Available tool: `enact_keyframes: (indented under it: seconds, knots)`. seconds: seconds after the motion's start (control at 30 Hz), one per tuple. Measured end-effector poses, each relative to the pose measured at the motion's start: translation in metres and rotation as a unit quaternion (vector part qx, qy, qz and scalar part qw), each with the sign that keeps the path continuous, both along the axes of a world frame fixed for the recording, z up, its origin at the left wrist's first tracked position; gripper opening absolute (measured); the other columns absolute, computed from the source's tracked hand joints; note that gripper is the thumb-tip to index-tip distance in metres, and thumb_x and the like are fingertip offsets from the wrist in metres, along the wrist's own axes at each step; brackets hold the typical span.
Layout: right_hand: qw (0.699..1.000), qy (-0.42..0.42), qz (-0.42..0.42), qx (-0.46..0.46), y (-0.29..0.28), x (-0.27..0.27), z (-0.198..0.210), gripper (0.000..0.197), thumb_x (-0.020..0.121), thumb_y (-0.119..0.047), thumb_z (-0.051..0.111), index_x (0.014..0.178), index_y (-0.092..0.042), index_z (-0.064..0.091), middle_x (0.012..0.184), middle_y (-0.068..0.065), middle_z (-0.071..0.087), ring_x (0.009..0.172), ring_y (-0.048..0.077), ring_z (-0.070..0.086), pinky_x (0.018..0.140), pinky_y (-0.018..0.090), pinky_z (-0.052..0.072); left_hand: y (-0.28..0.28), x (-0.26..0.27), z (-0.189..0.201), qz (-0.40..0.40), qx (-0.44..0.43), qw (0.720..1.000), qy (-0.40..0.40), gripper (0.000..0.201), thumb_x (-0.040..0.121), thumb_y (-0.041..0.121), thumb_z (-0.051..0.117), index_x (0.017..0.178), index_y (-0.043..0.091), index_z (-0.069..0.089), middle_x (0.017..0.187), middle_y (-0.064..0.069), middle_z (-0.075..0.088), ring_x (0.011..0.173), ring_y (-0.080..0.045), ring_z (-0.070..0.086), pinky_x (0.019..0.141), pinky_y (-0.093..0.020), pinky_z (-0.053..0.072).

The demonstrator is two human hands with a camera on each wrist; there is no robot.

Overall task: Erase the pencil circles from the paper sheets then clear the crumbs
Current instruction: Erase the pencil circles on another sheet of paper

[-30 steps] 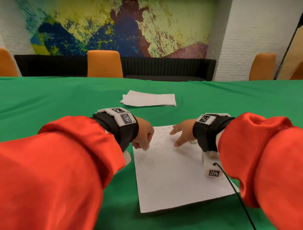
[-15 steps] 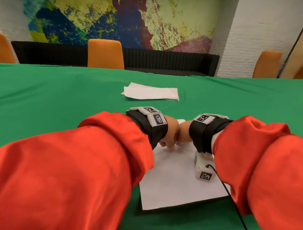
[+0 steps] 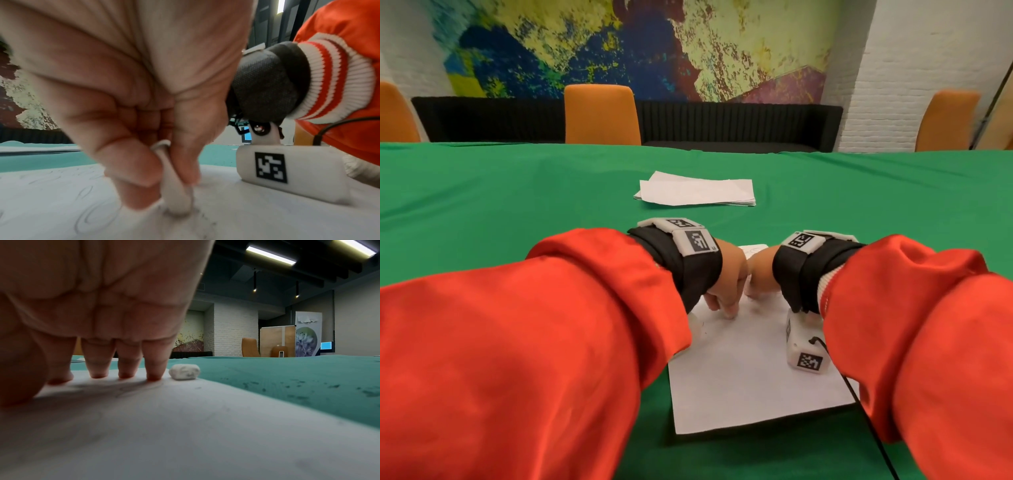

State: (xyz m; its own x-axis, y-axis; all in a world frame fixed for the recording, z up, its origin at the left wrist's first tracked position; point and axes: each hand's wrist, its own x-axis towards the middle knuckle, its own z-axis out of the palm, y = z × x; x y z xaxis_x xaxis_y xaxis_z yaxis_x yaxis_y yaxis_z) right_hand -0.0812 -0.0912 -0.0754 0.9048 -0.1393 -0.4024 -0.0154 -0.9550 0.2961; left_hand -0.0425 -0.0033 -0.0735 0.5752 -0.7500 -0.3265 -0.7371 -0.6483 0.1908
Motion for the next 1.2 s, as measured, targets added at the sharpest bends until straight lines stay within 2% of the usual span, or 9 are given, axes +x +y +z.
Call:
enact_keyframes:
  seconds: [0.17,0.27,0.43,0.6,0.67,0.77,0.9,1.1,1.2]
  knots:
    - [1.0,0.013,-0.011,-0.005,0.001,0.002,-0.001,0.043,0.1,-0.022,0.038,0.141,-0.011,0.04,0.145,0.009,0.04,0.131,0.023,0.038,0.1,0.026,0.028,-0.005,-0.004,-0.002,0.023,-0.013,1.0,-0.015,0.021,0.087,0.019,0.068,0.071,0.018,0.053,0.068,0.005,0.061,0.038,0.002,0.051,0.039,-0.006,0.039]
    - [1.0,0.003,0.0,0.004,0.002,0.003,-0.002,0.044,0.098,-0.019,0.042,0.141,-0.01,0.039,0.145,0.011,0.039,0.132,0.025,0.038,0.102,0.029,0.03,-0.001,-0.005,0.0,0.02,0.0,1.0,0.017,0.019,0.086,0.013,0.069,0.073,0.016,0.055,0.066,0.003,0.059,0.04,0.0,0.054,0.036,-0.007,0.041]
    - [1.0,0.002,0.002,0.011,0.001,-0.003,0.001,0.057,0.099,-0.018,0.039,0.15,-0.016,0.015,0.153,0.008,0.026,0.138,0.025,0.028,0.105,0.028,0.025,0.019,-0.003,0.004,0.021,0.039,0.998,0.044,0.019,0.082,0.012,0.073,0.072,0.016,0.058,0.067,0.002,0.061,0.038,0.002,0.056,0.046,-0.008,0.046]
    - [0.999,-0.017,-0.003,0.046,0.003,-0.007,0.002,0.063,0.098,-0.041,0.041,0.15,-0.018,0.015,0.154,0.006,0.025,0.139,0.023,0.026,0.106,0.027,0.024,0.03,0.006,0.01,0.025,0.007,0.999,-0.046,0.017,0.085,0.024,0.071,0.075,0.024,0.056,0.066,0.011,0.06,0.037,0.008,0.052,0.045,-0.008,0.043]
    - [0.997,-0.014,-0.013,0.069,0.004,-0.009,0.003,0.07,0.094,-0.051,0.043,0.15,-0.024,0.013,0.155,0.002,0.022,0.141,0.02,0.023,0.108,0.026,0.021,0.029,0.005,0.007,0.02,0.014,0.998,-0.052,0.016,0.084,0.025,0.07,0.074,0.024,0.058,0.065,0.011,0.06,0.039,0.007,0.053,0.053,-0.012,0.045]
    - [0.997,-0.007,-0.023,0.079,0.003,-0.009,0.003,0.072,0.092,-0.053,0.044,0.15,-0.027,0.011,0.155,0.001,0.022,0.142,0.019,0.021,0.109,0.026,0.02,0.026,0.002,0.002,0.017,0.021,0.998,-0.056,0.016,0.083,0.021,0.07,0.072,0.022,0.059,0.064,0.009,0.061,0.046,0.002,0.054,0.065,-0.021,0.051]
    - [0.997,-0.005,-0.017,0.07,0.004,-0.01,0.004,0.072,0.093,-0.053,0.042,0.15,-0.025,0.008,0.155,0.002,0.021,0.141,0.019,0.022,0.106,0.024,0.022,0.03,-0.001,0.004,0.01,0.049,0.998,-0.048,0.015,0.083,0.019,0.07,0.072,0.022,0.059,0.066,0.008,0.063,0.049,0.001,0.056,0.056,-0.014,0.046]
    - [0.997,0.001,-0.013,0.08,0.003,-0.007,0.002,0.071,0.093,-0.052,0.042,0.15,-0.025,0.01,0.156,0.003,0.02,0.141,0.02,0.022,0.106,0.025,0.023,0.027,-0.011,0.01,-0.025,0.113,0.992,-0.046,0.013,0.082,0.018,0.071,0.074,0.023,0.061,0.071,0.007,0.064,0.055,-0.001,0.057,0.056,-0.015,0.044]
    - [0.997,-0.003,-0.016,0.078,0.002,-0.006,0.002,0.07,0.093,-0.053,0.043,0.15,-0.025,0.013,0.155,0.002,0.022,0.14,0.02,0.023,0.107,0.025,0.023,0.023,-0.009,0.012,-0.017,0.092,0.993,-0.066,0.015,0.082,0.021,0.072,0.073,0.023,0.06,0.065,0.009,0.062,0.053,-0.001,0.056,0.056,-0.015,0.043]
